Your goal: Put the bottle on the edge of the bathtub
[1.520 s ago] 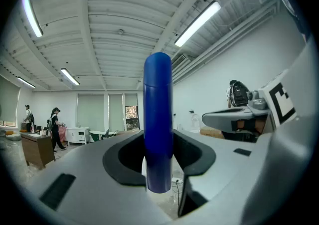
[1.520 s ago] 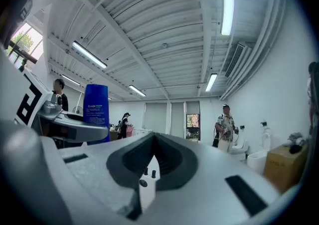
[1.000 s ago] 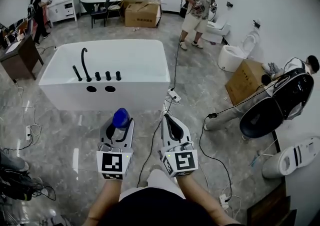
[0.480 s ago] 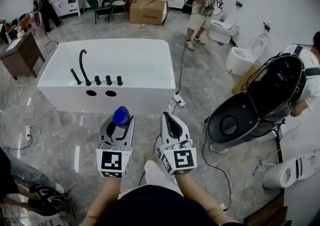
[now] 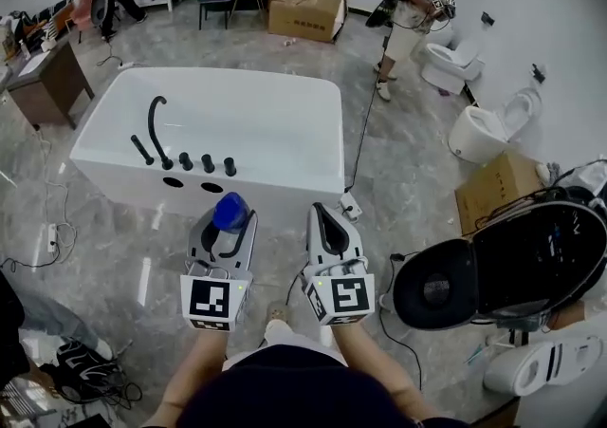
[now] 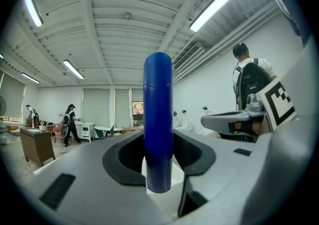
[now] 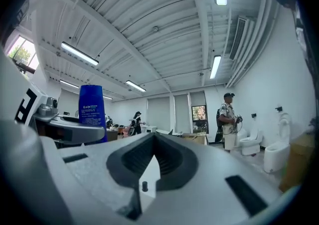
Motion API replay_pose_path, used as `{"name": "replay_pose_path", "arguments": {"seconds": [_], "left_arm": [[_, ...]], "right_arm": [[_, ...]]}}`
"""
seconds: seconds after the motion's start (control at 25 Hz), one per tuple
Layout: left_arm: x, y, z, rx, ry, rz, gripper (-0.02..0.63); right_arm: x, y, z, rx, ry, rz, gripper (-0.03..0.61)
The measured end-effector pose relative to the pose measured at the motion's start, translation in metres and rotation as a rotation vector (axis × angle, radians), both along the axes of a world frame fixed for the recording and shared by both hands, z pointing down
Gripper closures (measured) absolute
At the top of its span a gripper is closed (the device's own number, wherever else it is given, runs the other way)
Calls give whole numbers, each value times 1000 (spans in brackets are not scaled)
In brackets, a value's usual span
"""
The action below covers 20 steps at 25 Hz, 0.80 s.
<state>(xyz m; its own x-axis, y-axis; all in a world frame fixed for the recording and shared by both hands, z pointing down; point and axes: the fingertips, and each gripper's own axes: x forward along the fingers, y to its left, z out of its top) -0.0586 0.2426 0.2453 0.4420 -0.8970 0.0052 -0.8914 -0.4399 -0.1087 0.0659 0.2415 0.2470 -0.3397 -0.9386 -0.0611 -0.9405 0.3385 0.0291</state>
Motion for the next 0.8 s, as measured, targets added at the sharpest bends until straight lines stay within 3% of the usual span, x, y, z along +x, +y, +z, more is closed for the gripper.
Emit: {"name": "replay_pose_path", "arguments": {"seconds": [0.32, 0.8], "left_arm": [[24, -66, -6, -5, -7, -29, 456], [7, -120, 8, -25, 11, -39, 456]], "right_arm": [[23, -72, 0, -19, -20, -36, 578], [14, -118, 14, -28, -11, -35, 578]]}}
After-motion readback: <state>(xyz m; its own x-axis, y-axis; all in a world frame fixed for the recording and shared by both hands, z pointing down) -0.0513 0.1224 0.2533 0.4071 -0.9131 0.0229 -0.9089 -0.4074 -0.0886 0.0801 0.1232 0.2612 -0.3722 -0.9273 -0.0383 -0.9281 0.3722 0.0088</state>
